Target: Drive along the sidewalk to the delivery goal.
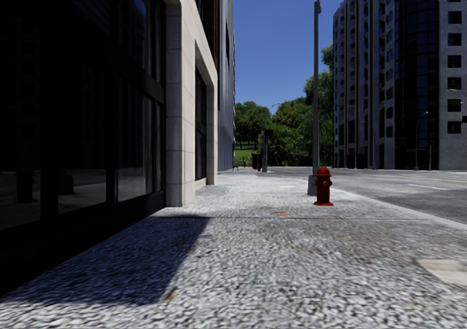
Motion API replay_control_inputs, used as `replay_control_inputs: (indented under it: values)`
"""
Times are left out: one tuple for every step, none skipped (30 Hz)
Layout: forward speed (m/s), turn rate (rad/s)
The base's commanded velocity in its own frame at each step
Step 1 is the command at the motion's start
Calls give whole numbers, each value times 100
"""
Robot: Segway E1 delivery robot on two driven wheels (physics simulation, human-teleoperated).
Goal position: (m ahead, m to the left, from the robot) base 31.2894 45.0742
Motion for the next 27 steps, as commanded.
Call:
replay_control_inputs:
  values:
    - [200, 0]
    - [200, 0]
    - [200, 0]
    - [200, 0]
    - [200, 0]
    - [200, 0]
    - [200, 0]
    - [200, 0]
    - [200, 0]
    - [200, 0]
    - [200, 0]
    - [200, 0]
    - [200, 0]
    - [200, 0]
    - [200, 0]
    - [200, 0]
    - [200, 0]
    - [200, 0]
    - [200, 0]
    - [200, 0]
    - [200, 0]
    - [200, 0]
    - [200, 0]
    - [200, 0]
    - [200, 0]
    - [200, 0]
    - [200, 0]
